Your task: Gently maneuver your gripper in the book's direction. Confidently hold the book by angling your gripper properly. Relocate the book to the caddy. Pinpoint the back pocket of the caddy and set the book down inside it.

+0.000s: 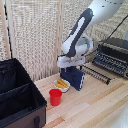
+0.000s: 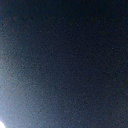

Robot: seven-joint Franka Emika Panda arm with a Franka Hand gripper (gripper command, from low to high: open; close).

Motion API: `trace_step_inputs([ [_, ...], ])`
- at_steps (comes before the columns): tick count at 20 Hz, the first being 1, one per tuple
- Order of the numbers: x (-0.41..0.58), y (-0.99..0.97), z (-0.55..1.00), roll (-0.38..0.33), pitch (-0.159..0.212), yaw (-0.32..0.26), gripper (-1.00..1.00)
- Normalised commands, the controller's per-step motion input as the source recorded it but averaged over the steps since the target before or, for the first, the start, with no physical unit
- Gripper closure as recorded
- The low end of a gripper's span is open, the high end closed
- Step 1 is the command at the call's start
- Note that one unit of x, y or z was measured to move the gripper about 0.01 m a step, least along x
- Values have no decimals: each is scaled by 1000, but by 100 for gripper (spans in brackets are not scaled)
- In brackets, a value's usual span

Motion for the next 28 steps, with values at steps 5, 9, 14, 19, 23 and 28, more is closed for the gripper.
trace_step_inputs([
  [5, 61, 230, 71, -51, 9, -240, 100],
  [9, 176, 21, 771, -33, 102, -216, 100],
  [14, 125, 37, 928, -44, 125, -53, 100],
  [19, 90, 123, 946, -15, 131, -5, 100],
  [23, 159, 31, 1000, 1, 84, -88, 100],
  [28, 81, 86, 922, 12, 7, -240, 100],
])
